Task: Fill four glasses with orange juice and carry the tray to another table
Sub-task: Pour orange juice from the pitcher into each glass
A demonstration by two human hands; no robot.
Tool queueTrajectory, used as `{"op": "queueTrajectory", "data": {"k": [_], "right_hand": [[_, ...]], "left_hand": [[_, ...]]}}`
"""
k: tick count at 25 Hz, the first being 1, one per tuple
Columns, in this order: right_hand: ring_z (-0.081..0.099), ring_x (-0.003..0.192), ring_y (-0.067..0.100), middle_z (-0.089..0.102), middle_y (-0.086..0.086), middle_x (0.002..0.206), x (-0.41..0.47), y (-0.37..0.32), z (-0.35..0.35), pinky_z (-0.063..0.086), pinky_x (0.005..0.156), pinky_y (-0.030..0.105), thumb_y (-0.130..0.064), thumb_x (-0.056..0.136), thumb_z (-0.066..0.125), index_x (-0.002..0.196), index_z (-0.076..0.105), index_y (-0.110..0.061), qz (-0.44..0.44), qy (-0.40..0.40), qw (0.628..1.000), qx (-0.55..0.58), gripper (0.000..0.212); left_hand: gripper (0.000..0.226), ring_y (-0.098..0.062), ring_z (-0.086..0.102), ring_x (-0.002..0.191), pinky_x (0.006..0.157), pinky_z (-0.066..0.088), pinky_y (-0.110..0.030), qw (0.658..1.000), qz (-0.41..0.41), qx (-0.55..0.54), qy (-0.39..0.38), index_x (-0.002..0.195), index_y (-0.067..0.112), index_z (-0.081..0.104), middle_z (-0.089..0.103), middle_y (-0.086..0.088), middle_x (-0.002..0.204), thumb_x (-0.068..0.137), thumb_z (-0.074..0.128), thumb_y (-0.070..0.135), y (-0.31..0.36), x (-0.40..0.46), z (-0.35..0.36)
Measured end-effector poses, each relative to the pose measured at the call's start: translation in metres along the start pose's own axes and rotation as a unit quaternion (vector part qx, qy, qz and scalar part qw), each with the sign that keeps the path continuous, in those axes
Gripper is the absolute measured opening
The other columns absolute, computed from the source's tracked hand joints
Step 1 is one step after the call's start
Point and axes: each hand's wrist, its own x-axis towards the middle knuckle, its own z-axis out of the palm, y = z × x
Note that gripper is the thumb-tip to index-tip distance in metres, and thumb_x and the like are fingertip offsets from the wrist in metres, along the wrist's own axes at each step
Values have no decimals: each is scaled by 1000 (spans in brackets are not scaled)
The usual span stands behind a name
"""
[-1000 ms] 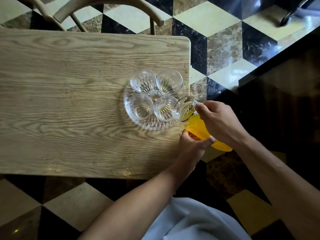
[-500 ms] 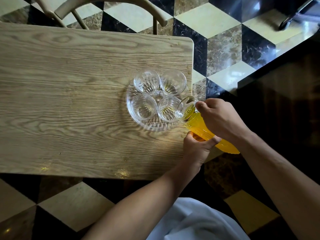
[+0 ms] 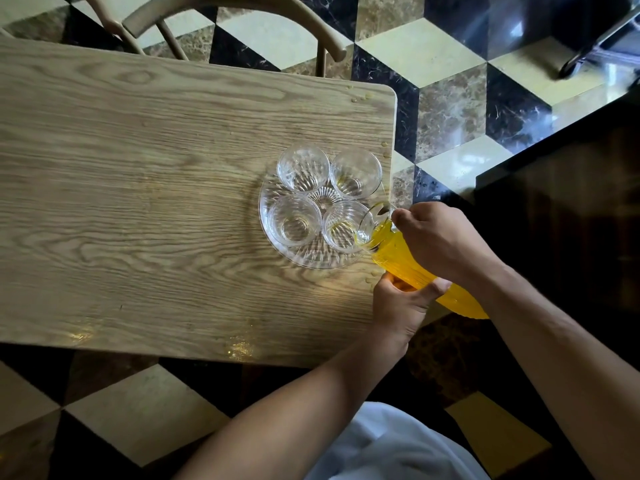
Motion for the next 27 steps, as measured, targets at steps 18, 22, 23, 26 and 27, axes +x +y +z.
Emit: {"op": "queueTrajectory", "data": {"k": [18,22,23,26,27], "right_hand": [[54,59,32,54,12,62,14,0,-1,34,46,28,-38,103,42,68,53,-10,50,-8,998,-41,47],[61,68,40,59,19,71,11,-3,-3,50,58,37,-24,105,41,73,53,-6,-9,-13,996,-83,39],[60,67,37,59,17,70,11,-3,-3,50,58,36,-25,105,41,73,55,-6,-10,-14,996,-82,39],[60,67,38,60,20,71,14,-1,-3,46,55,33,-29,105,41,75,57,-2,6,-16,996,-86,43],[60,67,39,61,21,71,15,0,-2,43,53,32,-31,105,41,75,58,-2,15,-16,996,-81,45]], "left_hand": [[39,1,70,73,66,52,-13,999,-25,-14,-35,108,15,71,77,8,89,75,92,14,6,-8,6],[35,0,70,72,66,53,-13,999,-30,-14,-32,105,15,71,78,8,86,76,91,11,6,-9,8],[35,0,70,72,66,53,-14,999,-34,-13,-32,104,15,71,78,8,87,76,91,12,6,-10,9],[41,-5,71,78,71,54,-18,999,-42,-6,-30,110,11,72,79,1,96,75,92,16,8,-12,10],[43,-7,71,80,73,55,-20,999,-44,-6,-30,112,10,71,80,-3,99,75,93,17,8,-12,10]]}}
